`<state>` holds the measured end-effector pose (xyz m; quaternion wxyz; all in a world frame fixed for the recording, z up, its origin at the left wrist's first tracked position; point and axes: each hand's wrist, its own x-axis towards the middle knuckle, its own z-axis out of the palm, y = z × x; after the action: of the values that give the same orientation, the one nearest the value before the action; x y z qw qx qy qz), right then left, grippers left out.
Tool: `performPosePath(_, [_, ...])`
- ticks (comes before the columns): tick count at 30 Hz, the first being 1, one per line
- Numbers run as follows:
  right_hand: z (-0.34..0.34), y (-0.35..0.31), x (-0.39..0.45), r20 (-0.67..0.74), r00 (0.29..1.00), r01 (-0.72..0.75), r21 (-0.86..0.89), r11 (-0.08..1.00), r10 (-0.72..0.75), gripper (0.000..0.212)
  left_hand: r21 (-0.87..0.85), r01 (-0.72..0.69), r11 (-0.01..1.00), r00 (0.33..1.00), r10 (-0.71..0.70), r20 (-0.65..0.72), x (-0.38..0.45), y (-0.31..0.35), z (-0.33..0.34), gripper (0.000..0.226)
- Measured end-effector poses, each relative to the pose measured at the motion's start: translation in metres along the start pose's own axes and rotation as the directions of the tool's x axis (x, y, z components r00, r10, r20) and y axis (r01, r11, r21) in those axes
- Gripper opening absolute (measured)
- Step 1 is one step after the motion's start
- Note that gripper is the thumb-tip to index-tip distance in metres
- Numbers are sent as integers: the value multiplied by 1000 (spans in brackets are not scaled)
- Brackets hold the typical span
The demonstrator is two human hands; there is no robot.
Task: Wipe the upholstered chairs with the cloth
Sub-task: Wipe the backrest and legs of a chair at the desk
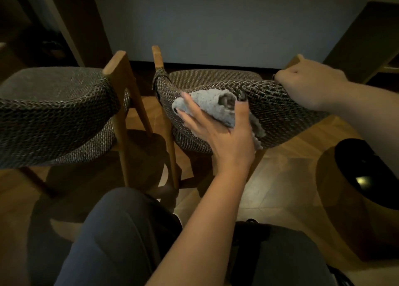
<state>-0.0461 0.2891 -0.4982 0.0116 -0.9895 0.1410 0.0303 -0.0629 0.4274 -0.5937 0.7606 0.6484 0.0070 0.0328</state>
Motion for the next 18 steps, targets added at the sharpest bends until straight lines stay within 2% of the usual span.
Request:
performPosePath(2, [-1, 1, 0, 20, 1000, -1, 40, 999, 1, 60, -15, 71, 997, 995, -71, -66, 5, 7, 7, 85])
performPosePath(4, [-1, -1, -2, 6, 1000, 10, 56, 998, -11, 60, -115, 78, 990, 984, -95, -149, 5, 1, 11, 72])
performPosePath(7, [-3, -3, -6, 8, 1000, 17, 51, 999, -17, 63, -230, 170, 958, 950, -221, -222, -7, -19, 16, 65])
performPosePath(9, [-5, -6, -7, 0, 1000, 1, 72, 997, -1, 56, -169, 276, 946, 932, -307, -193, -20, -29, 22, 68])
performPosePath(12, [-7, -10, -12, -28, 999, -20, 94, 995, 23, 53, -39, 319, 947, 943, -321, -83, -28, -42, 31, 87])
performPosePath(14, [-6, -10, -13, -49, 999, -15, 91, 996, 19, 57, 20, 363, 932, 931, -361, -57, -27, -58, 32, 90])
performPosePath(15, [-5, -9, -13, -51, 998, -16, 86, 996, 21, 58, 48, 431, 901, 902, -429, -51, -25, -70, 31, 86])
performPosePath(16, [-5, -9, -12, -51, 998, -22, 88, 996, 27, 59, 78, 533, 842, 846, -532, -41, -21, -82, 29, 75])
performPosePath(18, [-5, -8, -11, -56, 997, -46, 99, 994, 52, 57, 69, 753, 654, 655, -756, 22, -12, -100, 19, 48])
